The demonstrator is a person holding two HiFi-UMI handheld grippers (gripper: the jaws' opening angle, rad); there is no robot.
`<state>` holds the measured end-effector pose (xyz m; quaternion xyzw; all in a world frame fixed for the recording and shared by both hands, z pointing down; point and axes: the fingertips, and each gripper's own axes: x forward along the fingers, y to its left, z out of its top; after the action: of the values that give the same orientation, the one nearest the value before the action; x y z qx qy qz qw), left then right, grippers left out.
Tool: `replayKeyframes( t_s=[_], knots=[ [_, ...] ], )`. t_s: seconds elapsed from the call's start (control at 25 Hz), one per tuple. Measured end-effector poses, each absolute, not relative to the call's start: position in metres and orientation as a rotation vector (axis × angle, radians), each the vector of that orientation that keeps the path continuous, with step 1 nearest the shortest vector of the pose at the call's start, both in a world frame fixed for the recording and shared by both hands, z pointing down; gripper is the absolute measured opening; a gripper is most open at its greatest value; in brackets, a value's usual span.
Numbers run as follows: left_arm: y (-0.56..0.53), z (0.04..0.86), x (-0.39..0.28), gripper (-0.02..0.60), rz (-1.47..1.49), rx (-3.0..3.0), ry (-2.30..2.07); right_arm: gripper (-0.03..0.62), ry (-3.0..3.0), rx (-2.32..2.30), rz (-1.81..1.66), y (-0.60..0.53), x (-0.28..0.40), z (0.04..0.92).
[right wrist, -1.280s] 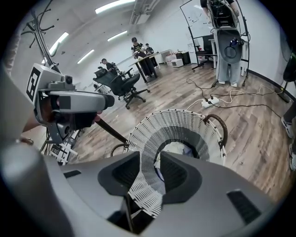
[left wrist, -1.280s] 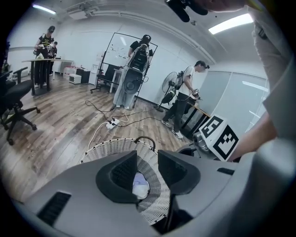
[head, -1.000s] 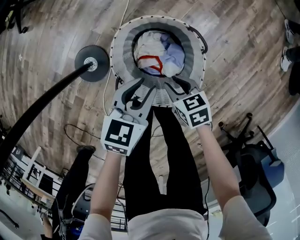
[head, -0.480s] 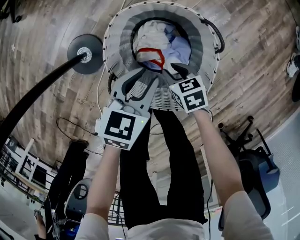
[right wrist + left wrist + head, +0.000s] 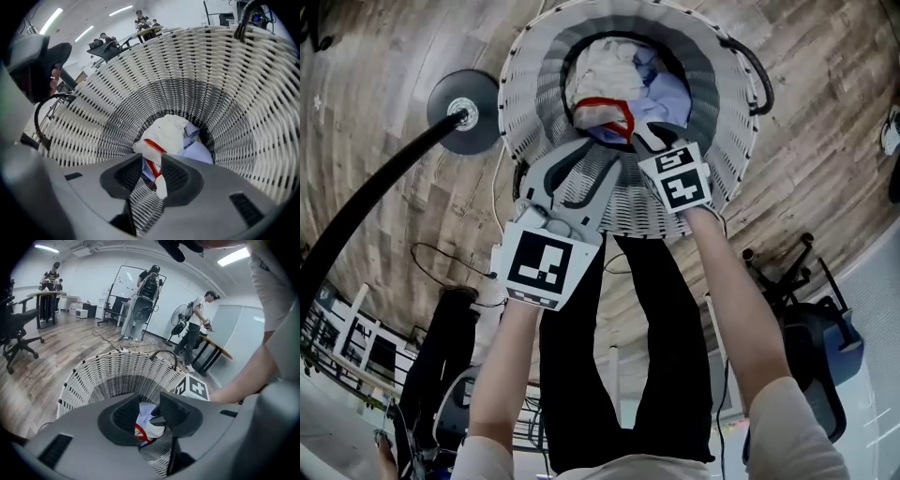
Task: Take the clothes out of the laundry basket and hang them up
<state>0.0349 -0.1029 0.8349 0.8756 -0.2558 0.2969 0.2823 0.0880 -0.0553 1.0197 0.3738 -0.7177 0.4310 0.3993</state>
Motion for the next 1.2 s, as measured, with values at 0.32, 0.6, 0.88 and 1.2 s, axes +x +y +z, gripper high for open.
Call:
replayKeyframes(
  t_s=[0.32,0.6,0.88,1.2],
  knots=[
    [-0.113,0.843,0.037,0.144,0.743,2.304,-0.696,0.134,-1.774,0.891,1.109,-0.050,0.074,1.070],
    [-0.133,0.839,0.039,0.144,0.708,2.329,-0.701,0.135,-1.755,0.885,1.096,-0.059,0.076,1.105],
    [-0.135,0.844,0.036,0.144,0.815,2.424,-0.618,0.138,-1.737,0.903,1.104,-0.060,0.075,1.131],
    [-0.131,0.848,0.037,0.144,0.851,2.451,-0.562,0.143,-1.688,0.951,1.117,-0.060,0.074,1.157]
  ],
)
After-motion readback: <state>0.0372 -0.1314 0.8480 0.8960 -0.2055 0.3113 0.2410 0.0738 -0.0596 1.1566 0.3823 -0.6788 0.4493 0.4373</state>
